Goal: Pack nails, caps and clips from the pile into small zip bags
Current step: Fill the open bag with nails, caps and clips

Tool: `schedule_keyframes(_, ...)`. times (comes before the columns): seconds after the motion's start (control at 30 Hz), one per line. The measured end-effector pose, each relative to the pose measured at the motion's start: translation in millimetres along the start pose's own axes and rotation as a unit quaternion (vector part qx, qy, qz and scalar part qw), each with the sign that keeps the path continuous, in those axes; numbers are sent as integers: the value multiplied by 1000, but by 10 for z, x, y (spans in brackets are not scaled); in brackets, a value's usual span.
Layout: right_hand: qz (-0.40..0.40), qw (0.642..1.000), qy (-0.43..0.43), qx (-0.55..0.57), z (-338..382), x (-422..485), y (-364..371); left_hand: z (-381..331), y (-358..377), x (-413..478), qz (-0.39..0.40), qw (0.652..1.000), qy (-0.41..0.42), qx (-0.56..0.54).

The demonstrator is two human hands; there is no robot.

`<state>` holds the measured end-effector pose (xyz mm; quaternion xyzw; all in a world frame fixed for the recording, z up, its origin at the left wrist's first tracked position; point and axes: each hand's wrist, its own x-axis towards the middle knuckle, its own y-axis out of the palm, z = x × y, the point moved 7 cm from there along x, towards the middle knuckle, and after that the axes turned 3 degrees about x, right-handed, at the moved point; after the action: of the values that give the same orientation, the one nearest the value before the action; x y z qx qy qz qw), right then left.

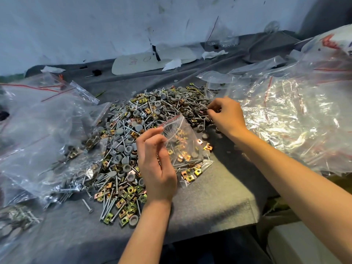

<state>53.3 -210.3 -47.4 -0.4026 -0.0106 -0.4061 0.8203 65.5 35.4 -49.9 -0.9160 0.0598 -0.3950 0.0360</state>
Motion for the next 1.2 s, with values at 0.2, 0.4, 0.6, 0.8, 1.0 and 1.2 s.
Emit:
schedule_keyframes(0.2, 33, 999, -14, -27, -30, -18, -13, 8, -8, 4, -3, 1000, -2, 10)
schedule_keyframes(0.4, 148, 972, -138, -123, 274, -248, 218, 9, -4, 5, 4, 1000, 5, 11)
schedule_keyframes(0.6, 140, 959, -136, -207, 300, -290, 298, 21, 6, 0, 11, 999, -13, 27)
schedule_keyframes(0.8, 82, 966, -176, -170, 396, -276, 171, 0, 16, 7, 15, 999, -4, 41)
schedule_keyframes(1.0, 29, 954, -226, 195, 1127, -422, -385, -34, 29, 6, 29, 999, 16, 41)
schedule_keyframes(1.2, 115, 942, -313, 32, 1319, -596, -317, -63, 27, -2, 38, 997, 46, 46)
